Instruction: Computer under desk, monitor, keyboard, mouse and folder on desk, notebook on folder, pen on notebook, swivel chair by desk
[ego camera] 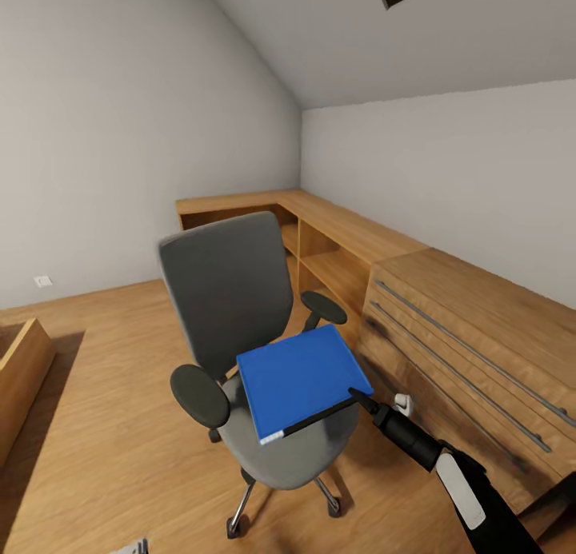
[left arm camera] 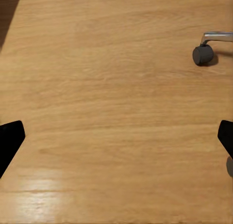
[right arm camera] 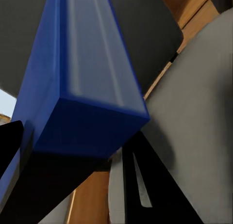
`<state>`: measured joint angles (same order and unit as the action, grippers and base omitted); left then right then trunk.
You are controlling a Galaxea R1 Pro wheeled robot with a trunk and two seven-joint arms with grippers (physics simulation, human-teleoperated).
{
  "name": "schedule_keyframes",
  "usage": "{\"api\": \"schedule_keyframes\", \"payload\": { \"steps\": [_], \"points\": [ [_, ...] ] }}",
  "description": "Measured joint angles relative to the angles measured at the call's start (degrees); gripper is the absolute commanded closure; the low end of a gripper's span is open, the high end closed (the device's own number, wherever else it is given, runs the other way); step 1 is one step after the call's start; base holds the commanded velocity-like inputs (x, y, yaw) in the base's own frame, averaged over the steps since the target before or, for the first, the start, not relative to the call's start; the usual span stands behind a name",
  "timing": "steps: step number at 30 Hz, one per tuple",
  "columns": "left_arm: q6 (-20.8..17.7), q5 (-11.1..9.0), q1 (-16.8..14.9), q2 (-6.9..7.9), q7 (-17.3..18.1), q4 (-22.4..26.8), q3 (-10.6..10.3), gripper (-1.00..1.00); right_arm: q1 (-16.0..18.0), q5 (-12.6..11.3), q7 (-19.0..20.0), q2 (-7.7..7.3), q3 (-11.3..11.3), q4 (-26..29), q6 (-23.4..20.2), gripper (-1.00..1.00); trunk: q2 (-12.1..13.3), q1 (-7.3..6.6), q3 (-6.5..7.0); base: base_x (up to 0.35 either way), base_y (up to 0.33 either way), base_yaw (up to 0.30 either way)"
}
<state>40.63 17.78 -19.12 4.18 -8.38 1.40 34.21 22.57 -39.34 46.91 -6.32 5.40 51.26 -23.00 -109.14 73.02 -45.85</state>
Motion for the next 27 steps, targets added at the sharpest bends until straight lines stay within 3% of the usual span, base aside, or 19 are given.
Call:
{"api": "schedule_keyframes", "payload": {
  "steps": [7,14,23,27],
  "points": [
    [0.65,-0.01,1.57,-0.29,0.08,0.00,-0.02,-1.00,-0.03,0.22,-1.59,-0.94,0.08,6.57,-9.39,1.00,2.81,-1.54,1.26,0.000,0.000,0.000],
    [0.52,0.01,1.74,-1.02,0.21,0.00,-0.02,-1.00,-0.06,0.34,-7.66,-1.06,0.07,8.56,-11.35,1.00,4.43,-2.42,1.98,0.000,0.000,0.000],
    [0.43,-0.05,1.76,-1.81,0.07,0.02,-0.02,-1.00,-0.07,0.28,-10.90,-1.07,0.13,9.06,-11.84,1.00,4.43,-2.42,1.98,0.000,0.000,0.000],
    [0.43,-0.10,1.76,-1.88,0.12,0.07,-0.03,-1.00,-0.06,0.25,-17.15,-1.08,0.14,13.18,-15.38,1.00,4.43,-2.42,1.98,0.000,0.000,0.000]
  ]
}}
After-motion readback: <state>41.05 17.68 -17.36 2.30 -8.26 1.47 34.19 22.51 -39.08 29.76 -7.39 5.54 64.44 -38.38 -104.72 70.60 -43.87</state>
